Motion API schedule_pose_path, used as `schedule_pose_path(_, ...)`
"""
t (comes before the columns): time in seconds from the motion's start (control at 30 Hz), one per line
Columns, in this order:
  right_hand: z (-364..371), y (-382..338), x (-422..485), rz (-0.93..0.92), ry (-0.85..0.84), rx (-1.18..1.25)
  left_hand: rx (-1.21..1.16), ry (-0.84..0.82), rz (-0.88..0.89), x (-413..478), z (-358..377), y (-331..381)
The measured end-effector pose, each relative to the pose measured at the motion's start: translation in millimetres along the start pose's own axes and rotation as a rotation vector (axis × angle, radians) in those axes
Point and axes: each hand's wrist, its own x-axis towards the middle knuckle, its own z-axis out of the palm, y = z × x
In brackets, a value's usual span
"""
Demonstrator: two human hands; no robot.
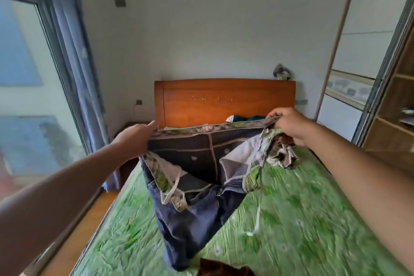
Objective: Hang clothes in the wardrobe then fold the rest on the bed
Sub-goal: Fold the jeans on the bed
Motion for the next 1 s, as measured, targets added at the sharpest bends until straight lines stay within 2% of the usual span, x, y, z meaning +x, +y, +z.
schedule_pose_path(0.13, -37, 9, -10, 0.066, 0.047, 0.391, -0.030, 0.010, -0.104, 23, 12, 44)
schedule_pose_path(0.2, -58, 17, -10, 0.072, 0.062, 0.548, -0.223, 0.069, -0.138, 37, 7, 71)
schedule_pose_path(0.3, -93, 29, -7, 0.027, 0.043, 0.745, -0.557, 0.171, -0.097, 63, -18, 122)
schedule_pose_path(0.37, -116, 35, -2, -0.028, 0.022, 0.827, -0.659, 0.213, -0.093, 78, -35, 150)
schedule_pose_path(0.47, -151, 45, 5, -0.144, 0.017, 0.842, -0.660, 0.194, -0.057, 93, -55, 182)
schedule_pose_path(0.53, -174, 57, 8, -0.243, 0.021, 0.732, -0.635, 0.227, 0.018, 99, -62, 199)
schedule_pose_path(0.57, -186, 63, 8, -0.310, 0.053, 0.579, -0.578, 0.239, 0.063, 100, -65, 205)
schedule_pose_path(0.67, -216, 81, 16, -0.541, 0.264, -0.103, -0.325, 0.295, 0.256, 97, -65, 223)
schedule_pose_path(0.73, -230, 87, 20, -0.667, 0.328, -0.402, -0.124, 0.312, 0.381, 94, -65, 230)
schedule_pose_path(0.8, -242, 91, 23, -0.748, 0.359, -0.605, 0.051, 0.328, 0.408, 91, -66, 241)
schedule_pose_path(0.87, -256, 92, 26, -0.804, 0.427, -0.743, 0.120, 0.428, 0.399, 92, -71, 257)
schedule_pose_path(0.93, -271, 90, 26, -0.873, 0.510, -0.830, 0.114, 0.519, 0.368, 95, -78, 274)
schedule_pose_path(1.0, -283, 88, 23, -0.947, 0.578, -0.898, 0.036, 0.535, 0.331, 99, -86, 287)
